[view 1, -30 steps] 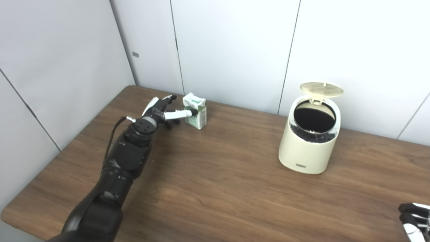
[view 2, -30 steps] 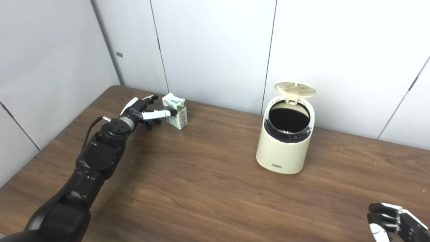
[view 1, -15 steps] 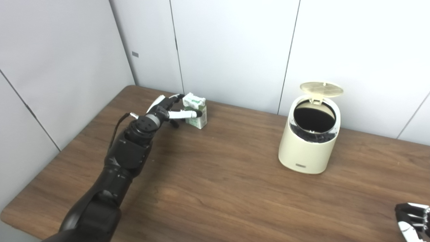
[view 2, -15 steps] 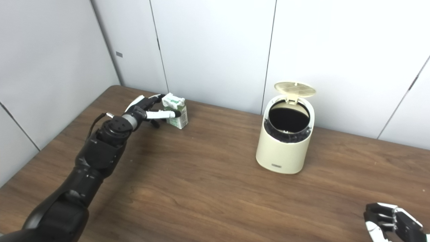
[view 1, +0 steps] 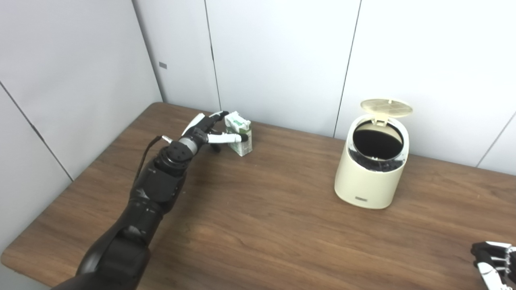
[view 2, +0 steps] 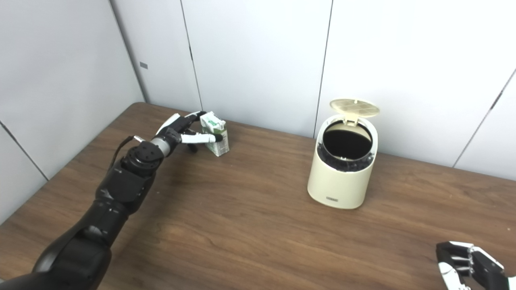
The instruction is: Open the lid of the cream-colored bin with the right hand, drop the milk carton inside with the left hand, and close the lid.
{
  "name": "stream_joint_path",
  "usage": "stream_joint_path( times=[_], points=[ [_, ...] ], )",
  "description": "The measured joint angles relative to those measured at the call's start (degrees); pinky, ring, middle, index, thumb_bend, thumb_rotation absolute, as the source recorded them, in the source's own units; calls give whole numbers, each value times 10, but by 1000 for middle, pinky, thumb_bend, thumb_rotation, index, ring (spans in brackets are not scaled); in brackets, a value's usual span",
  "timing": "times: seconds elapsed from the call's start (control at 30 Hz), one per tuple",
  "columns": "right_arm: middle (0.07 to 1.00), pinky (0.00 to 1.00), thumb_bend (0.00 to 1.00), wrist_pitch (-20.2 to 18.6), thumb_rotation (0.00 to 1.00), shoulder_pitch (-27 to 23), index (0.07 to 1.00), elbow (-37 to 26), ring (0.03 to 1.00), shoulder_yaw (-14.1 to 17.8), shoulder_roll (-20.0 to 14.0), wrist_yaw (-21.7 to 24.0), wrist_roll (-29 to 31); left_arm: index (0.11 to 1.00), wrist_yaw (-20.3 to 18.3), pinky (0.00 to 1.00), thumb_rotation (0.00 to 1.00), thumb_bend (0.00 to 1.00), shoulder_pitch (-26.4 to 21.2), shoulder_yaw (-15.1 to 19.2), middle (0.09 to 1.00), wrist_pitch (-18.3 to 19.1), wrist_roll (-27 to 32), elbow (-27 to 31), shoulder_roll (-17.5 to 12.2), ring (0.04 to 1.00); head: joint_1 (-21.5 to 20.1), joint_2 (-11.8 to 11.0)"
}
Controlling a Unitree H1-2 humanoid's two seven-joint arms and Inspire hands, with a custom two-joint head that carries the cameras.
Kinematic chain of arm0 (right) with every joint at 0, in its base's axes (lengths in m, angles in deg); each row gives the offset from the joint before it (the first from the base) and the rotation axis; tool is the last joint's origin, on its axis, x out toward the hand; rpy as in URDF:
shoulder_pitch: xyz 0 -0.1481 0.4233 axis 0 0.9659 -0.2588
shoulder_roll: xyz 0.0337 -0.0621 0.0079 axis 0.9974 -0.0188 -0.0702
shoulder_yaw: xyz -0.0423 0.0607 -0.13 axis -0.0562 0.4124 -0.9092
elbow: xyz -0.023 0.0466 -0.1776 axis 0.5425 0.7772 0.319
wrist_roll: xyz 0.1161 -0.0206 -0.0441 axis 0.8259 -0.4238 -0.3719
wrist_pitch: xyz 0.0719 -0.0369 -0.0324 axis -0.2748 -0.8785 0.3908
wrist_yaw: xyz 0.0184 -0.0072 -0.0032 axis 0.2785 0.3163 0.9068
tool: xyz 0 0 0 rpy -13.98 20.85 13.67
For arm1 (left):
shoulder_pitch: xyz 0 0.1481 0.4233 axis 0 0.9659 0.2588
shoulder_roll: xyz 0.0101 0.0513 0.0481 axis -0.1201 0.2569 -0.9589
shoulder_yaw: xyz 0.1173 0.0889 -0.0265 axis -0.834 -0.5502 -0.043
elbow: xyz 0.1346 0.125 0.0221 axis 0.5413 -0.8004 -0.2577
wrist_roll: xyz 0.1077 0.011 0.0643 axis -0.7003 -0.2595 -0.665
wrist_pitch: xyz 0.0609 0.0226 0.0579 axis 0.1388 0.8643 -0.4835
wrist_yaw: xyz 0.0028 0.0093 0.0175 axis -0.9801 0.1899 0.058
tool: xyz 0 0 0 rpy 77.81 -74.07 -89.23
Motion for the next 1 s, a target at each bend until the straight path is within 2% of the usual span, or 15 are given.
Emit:
stream_joint_path(
  times=[0.17, 0.3, 0.43, 0.53, 0.67, 0.8, 0.9, 1.0],
  points=[
    [573, 335, 151, -1, 596, 0, 547, -1, 498, -1, 0, 0, -5, 955, 0, 944, 277, 1000, -2, 2, 937, -25, 3, -9, 6, 959, -4, -1],
    [570, 322, 146, -3, 588, 0, 549, -3, 486, -2, 2, 0, -6, 871, 6, 896, 197, 1000, -1, 9, 854, -49, 12, -10, 17, 902, -4, -2],
    [575, 353, 120, -4, 560, 0, 549, -4, 522, -5, 2, 0, -9, 816, 13, 868, 171, 1000, -1, 14, 803, -51, 16, -8, 24, 866, -4, -3],
    [572, 333, 120, -5, 548, 0, 551, -4, 500, -5, 3, 0, -13, 797, 15, 845, 166, 1000, -1, 15, 785, -58, 17, -4, 26, 849, -6, -4],
    [567, 287, 128, -5, 564, 0, 552, -4, 454, -6, 3, 0, -17, 779, 16, 830, 168, 1000, -2, 17, 783, -59, 18, -1, 31, 839, -6, -3],
    [550, 276, 140, -4, 597, 0, 546, -4, 436, -6, 3, -6, -19, 752, 19, 837, 127, 1000, -2, 23, 766, -59, 22, -1, 37, 828, -7, -2],
    [554, 305, 132, -5, 600, 0, 545, -4, 471, -7, 3, -7, -18, 738, 28, 825, 124, 1000, -2, 29, 749, -64, 23, -2, 38, 814, -8, -3],
    [554, 308, 118, -5, 589, 0, 542, -5, 477, -8, 4, -7, -18, 686, 52, 748, 83, 950, -2, 31, 695, -73, 17, -3, 39, 752, -8, -3]
  ],
)
